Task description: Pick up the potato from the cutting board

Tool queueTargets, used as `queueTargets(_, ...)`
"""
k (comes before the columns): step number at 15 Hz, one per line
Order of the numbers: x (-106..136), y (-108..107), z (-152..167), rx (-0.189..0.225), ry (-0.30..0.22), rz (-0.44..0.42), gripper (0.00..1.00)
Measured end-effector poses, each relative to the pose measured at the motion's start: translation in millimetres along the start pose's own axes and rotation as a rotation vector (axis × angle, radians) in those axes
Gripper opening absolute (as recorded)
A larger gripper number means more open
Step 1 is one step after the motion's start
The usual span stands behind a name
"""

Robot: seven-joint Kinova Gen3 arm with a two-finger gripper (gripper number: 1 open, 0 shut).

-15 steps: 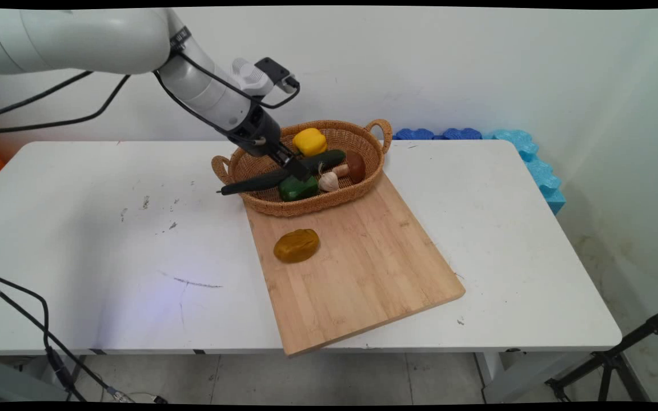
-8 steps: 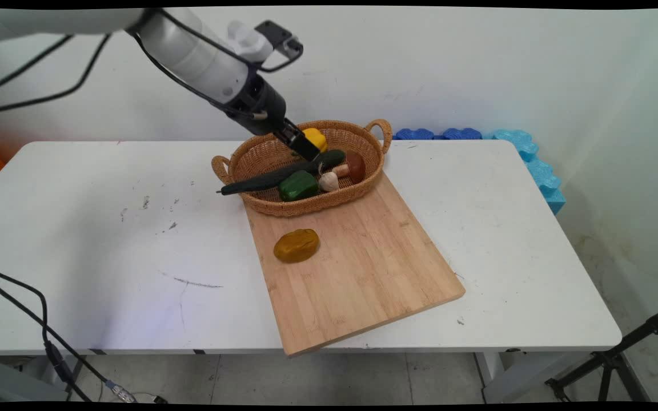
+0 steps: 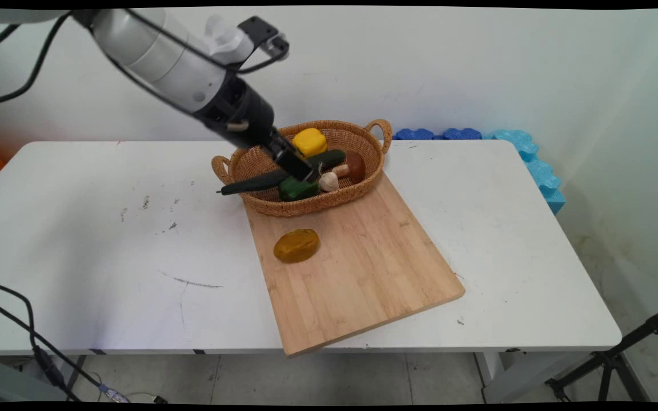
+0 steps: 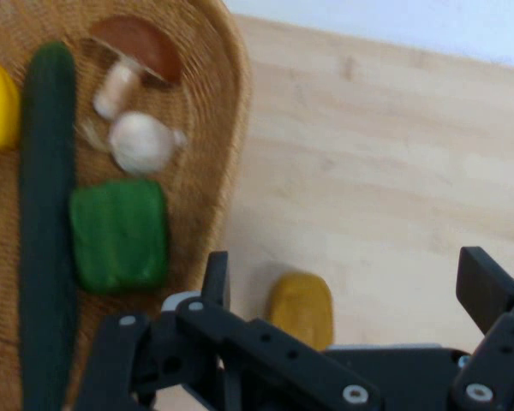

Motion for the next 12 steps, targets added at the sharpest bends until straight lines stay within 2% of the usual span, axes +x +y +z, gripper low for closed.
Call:
queueTargets(3, -26, 13, 1, -0.002, -0.031, 0.017, 1.00)
queueTargets(7, -65, 21, 17, 0.023, -0.068, 0.036, 1.00)
queueTargets(12, -94, 18, 54, 0.047, -0.072, 0.045, 1.00)
